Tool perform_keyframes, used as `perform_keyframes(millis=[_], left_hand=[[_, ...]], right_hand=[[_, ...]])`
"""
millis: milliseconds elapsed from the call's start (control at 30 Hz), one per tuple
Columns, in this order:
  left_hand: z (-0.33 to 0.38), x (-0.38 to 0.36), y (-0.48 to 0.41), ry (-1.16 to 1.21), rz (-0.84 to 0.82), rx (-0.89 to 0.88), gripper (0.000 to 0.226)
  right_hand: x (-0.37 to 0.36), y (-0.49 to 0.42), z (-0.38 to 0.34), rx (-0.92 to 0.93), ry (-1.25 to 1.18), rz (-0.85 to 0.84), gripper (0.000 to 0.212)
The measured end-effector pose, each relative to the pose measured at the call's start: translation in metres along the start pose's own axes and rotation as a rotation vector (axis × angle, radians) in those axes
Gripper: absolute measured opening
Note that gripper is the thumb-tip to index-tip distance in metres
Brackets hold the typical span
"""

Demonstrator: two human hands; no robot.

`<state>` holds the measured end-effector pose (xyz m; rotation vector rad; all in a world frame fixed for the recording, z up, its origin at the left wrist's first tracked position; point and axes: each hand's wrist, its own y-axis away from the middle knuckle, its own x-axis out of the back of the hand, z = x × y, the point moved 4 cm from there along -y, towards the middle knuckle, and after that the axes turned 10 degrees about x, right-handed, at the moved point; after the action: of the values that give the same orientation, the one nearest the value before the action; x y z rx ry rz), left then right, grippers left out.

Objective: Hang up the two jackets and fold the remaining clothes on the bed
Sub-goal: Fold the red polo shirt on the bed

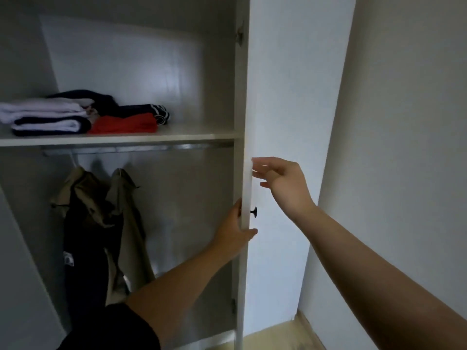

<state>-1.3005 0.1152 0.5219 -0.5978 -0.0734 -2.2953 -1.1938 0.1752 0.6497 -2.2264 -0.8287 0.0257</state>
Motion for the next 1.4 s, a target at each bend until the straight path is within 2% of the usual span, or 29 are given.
perform_keyframes(millis=[100, 167, 200, 267, 333, 500, 633, 767, 933, 1067, 1200, 1267, 1400], left_hand=[[-0.044, 0.053, 0.008, 0.010, 0.227, 0.122, 0.005], [-0.063, 0.095, 0.005, -0.021, 0.340, 0.154, 0.025], [-0.072, 0.115, -0.001, -0.041, 0.364, 0.169, 0.028], [-0.086, 0.151, -0.016, -0.094, 0.382, 0.194, 0.017], [-0.105, 0.182, -0.040, -0.104, 0.401, 0.229, 0.008], [-0.147, 0.235, -0.109, -0.098, 0.378, 0.220, 0.017], [-0.172, 0.260, -0.153, -0.055, 0.283, 0.207, 0.016], [-0.184, 0.274, -0.185, 0.020, 0.230, 0.205, 0.017], [-0.193, 0.279, -0.206, 0.040, 0.232, 0.215, 0.014], [-0.203, 0.284, -0.195, -0.026, 0.267, 0.244, 0.007], [-0.212, 0.310, -0.155, 0.082, 0.417, 0.321, 0.008], [-0.210, 0.328, -0.133, 0.022, 0.419, 0.317, 0.011], [-0.210, 0.375, -0.062, -0.082, 0.487, 0.372, 0.017]], right_hand=[[-0.067, -0.006, 0.000, 0.022, -0.085, -0.162, 0.042], [-0.115, -0.011, 0.005, 0.024, -0.053, -0.275, 0.047], [-0.138, -0.013, 0.010, 0.033, -0.003, -0.327, 0.047], [-0.179, -0.020, 0.022, 0.059, 0.110, -0.374, 0.044], [-0.212, -0.032, 0.039, 0.059, 0.185, -0.342, 0.040], [-0.281, -0.089, 0.080, 0.048, 0.250, -0.343, 0.044], [-0.328, -0.126, 0.106, 0.039, 0.321, -0.275, 0.024], [-0.353, -0.146, 0.122, 0.068, 0.377, -0.208, 0.020], [-0.361, -0.161, 0.127, 0.086, 0.418, -0.293, 0.020], [-0.364, -0.156, 0.124, 0.103, 0.492, -0.446, 0.034], [-0.371, -0.133, 0.103, 0.377, 0.719, -0.461, 0.041], [-0.384, -0.121, 0.090, 0.441, 0.676, -0.520, 0.041], [-0.420, -0.098, 0.052, 0.410, 0.504, -0.582, 0.039]])
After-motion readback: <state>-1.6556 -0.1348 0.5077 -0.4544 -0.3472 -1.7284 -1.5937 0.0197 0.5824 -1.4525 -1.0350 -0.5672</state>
